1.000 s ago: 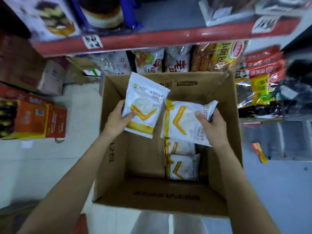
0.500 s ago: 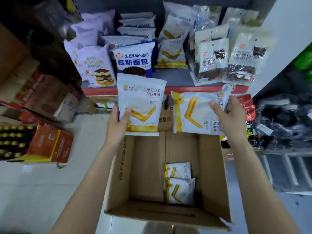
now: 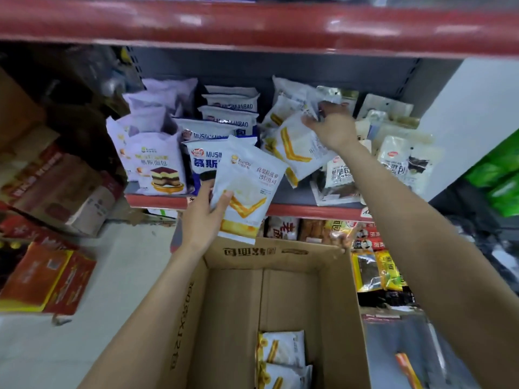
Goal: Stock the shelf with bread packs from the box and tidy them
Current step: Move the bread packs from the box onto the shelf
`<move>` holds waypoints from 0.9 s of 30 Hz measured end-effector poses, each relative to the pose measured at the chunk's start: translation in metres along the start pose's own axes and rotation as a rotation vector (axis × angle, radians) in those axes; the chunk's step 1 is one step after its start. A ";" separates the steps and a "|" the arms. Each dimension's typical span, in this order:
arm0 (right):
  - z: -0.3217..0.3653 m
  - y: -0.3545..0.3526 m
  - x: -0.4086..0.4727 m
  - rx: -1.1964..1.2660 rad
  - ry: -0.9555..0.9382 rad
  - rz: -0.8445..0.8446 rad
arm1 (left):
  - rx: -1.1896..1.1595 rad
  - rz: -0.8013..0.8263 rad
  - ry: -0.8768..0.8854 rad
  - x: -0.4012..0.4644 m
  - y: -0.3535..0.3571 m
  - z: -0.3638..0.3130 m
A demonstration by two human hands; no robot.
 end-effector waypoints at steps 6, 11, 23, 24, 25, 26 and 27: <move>0.025 0.043 0.065 -0.134 -0.080 0.067 | 0.016 0.020 0.041 0.015 0.021 -0.011; 0.014 0.045 0.045 -0.078 -0.142 0.005 | 0.021 0.022 0.047 0.031 0.048 -0.026; -0.029 0.077 -0.099 0.036 -0.149 0.097 | 0.119 -0.197 0.098 0.087 0.124 -0.046; -0.033 0.095 -0.101 0.006 -0.116 0.184 | 0.152 -0.176 0.066 0.093 0.131 -0.040; -0.038 0.110 -0.103 -0.016 -0.080 0.257 | 0.193 -0.131 0.043 0.100 0.140 -0.034; -0.042 0.122 -0.103 -0.030 -0.055 0.305 | 0.232 -0.071 0.031 0.105 0.149 -0.028; -0.044 0.130 -0.104 -0.042 -0.043 0.333 | 0.259 -0.012 0.026 0.109 0.157 -0.023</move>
Point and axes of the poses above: each hand's wrist, its own x-axis towards the middle knuckle, its own y-axis out of the palm, z = x × y, the point moved 10 cm from there along x, towards the middle knuckle, and after that the axes turned 1 degree about -x, right-handed, at the moved point
